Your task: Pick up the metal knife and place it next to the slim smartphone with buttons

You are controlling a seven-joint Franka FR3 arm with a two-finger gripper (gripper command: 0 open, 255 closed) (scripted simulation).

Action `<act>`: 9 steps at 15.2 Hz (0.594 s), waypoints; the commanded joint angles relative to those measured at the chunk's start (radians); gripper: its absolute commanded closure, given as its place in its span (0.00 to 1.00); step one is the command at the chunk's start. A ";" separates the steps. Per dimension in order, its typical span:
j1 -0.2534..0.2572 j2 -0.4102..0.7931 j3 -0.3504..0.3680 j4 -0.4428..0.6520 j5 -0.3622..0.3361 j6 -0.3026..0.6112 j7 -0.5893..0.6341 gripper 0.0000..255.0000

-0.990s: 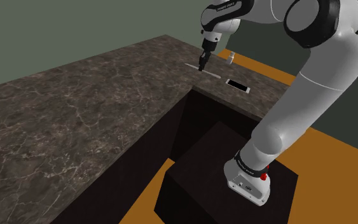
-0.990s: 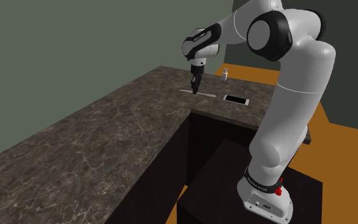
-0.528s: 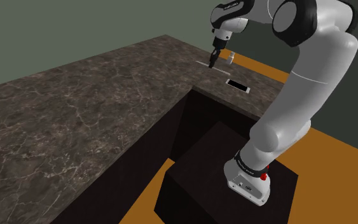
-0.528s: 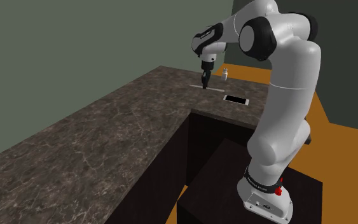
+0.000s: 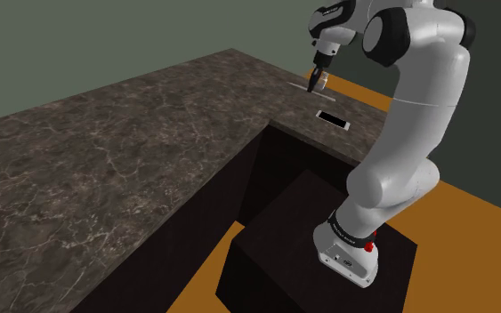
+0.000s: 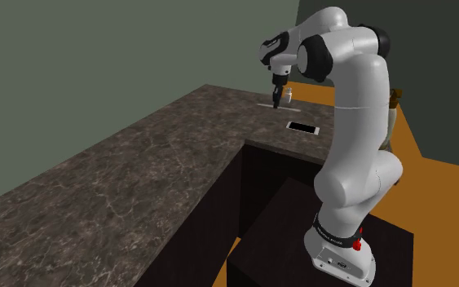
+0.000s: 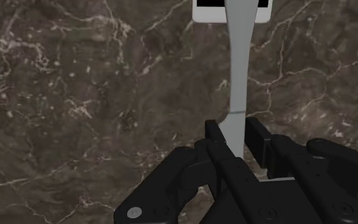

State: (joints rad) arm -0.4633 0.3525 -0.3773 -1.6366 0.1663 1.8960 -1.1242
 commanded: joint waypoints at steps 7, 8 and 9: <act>-0.169 0.236 -0.014 0.350 0.072 -0.132 -0.144 1.00; -0.195 0.273 -0.012 0.410 0.081 -0.157 -0.158 1.00; -0.222 0.314 -0.010 0.477 0.090 -0.183 -0.170 1.00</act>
State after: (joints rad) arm -0.6545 0.6116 -0.3913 -1.2455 0.2433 1.7454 -1.2808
